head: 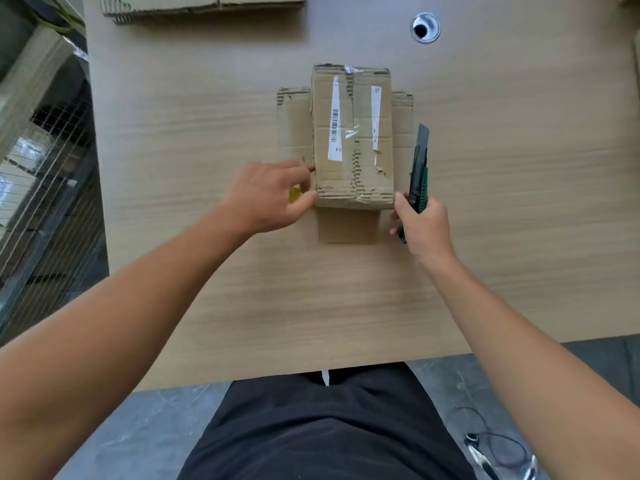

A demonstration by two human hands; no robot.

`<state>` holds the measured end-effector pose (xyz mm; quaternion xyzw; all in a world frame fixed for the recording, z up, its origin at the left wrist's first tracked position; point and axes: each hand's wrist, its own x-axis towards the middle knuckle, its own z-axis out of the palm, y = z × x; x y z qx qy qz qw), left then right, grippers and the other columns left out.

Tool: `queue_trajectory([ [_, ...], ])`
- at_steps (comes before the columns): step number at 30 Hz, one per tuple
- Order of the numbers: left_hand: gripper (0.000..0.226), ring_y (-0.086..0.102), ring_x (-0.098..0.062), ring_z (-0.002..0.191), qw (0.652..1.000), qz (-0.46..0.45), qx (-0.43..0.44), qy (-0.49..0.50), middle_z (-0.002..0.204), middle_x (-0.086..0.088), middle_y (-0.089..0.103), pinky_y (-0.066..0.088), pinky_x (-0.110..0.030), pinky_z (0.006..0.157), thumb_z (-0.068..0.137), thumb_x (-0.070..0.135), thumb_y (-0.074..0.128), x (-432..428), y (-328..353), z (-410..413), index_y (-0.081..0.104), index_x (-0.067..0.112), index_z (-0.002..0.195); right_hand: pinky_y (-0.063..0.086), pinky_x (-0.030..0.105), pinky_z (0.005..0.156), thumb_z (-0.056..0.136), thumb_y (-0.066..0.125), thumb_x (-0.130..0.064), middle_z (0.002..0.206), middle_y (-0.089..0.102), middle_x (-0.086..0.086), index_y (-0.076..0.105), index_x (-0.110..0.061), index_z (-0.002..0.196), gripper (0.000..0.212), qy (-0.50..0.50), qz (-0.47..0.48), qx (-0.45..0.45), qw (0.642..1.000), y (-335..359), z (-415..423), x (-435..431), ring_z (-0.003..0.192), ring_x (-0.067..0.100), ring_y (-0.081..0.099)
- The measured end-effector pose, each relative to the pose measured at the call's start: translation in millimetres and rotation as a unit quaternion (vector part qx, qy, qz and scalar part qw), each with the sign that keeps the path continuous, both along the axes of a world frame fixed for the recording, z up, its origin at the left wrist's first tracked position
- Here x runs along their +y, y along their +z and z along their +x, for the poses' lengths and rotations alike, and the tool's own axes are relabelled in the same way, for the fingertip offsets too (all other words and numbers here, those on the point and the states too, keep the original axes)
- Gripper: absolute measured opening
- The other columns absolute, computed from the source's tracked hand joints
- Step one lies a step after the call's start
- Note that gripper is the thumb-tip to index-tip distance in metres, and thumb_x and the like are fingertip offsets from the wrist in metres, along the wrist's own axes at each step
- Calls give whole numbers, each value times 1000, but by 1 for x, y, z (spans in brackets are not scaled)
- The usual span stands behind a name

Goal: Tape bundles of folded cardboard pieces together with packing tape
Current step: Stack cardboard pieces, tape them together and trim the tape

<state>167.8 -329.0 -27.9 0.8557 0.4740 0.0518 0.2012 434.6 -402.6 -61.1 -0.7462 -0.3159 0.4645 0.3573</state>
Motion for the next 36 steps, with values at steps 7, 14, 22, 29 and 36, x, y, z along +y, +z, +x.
queue_trajectory([
  [7,52,71,-25,84,999,36,11,38,117,6,72,40,-33,70,81,68,65,-3,-9,22,71,17,78,48,26,50,94,63,-17,69,57,-8,54,-23,90,11,-59,90,74,991,-11,-7,-2,53,20,57],
  [14,61,67,-28,79,994,76,61,57,115,5,71,32,-32,71,80,74,53,0,-11,42,69,15,83,48,31,57,89,75,-49,70,53,13,54,-40,85,23,124,146,51,980,-26,20,4,55,23,56],
  [22,63,68,-24,82,992,83,73,62,113,11,70,34,-29,65,75,81,59,8,-13,44,69,19,82,54,28,59,77,88,-42,69,59,-11,52,-41,79,36,224,137,119,957,-32,44,28,58,18,66],
  [29,49,67,-21,87,995,43,63,57,112,10,67,36,-29,65,87,71,45,2,-6,38,62,25,85,57,33,66,97,69,-21,78,70,-1,57,-14,97,14,165,6,124,978,-8,64,31,68,18,68],
  [36,41,65,-23,94,993,-46,25,106,108,5,66,40,-30,73,85,64,61,-25,1,69,67,24,87,40,35,86,100,40,-48,96,58,4,59,-18,90,37,270,69,-133,951,70,1,9,96,21,54],
])
